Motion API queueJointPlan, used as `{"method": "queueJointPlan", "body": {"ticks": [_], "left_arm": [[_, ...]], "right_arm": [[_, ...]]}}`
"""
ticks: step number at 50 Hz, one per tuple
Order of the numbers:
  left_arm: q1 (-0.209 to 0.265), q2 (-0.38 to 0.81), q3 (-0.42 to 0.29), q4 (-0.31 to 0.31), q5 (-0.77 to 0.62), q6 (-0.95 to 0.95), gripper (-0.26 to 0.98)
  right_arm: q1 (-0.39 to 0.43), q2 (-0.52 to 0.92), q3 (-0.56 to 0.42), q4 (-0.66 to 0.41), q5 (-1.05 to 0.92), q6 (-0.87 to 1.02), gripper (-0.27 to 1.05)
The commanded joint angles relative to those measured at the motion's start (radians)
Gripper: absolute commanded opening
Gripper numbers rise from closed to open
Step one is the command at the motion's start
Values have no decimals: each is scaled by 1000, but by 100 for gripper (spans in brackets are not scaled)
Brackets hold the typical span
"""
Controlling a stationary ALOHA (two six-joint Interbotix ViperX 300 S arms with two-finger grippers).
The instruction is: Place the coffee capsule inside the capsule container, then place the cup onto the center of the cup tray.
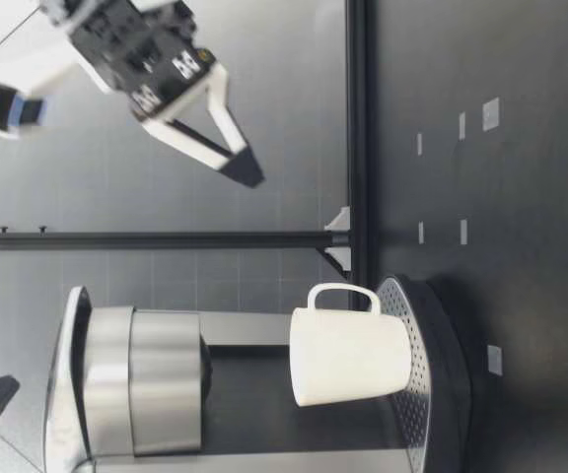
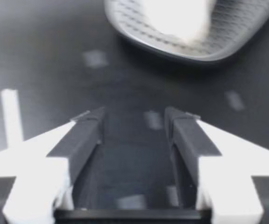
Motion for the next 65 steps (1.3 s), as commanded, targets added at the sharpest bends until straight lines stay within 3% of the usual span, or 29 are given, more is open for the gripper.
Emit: {"method": "queueJointPlan", "body": {"ticks": [1, 14, 65], "left_arm": [[3, -8, -40, -5, 20, 2, 6], [17, 6, -52, -5, 54, 6, 6], [17, 66, 20, -8, 78, -5, 6]], "right_arm": [[31, -64, 11, 9, -55, 3, 51], [58, -126, 78, 11, -190, 8, 51], [58, -101, 74, 9, -201, 6, 51]]}}
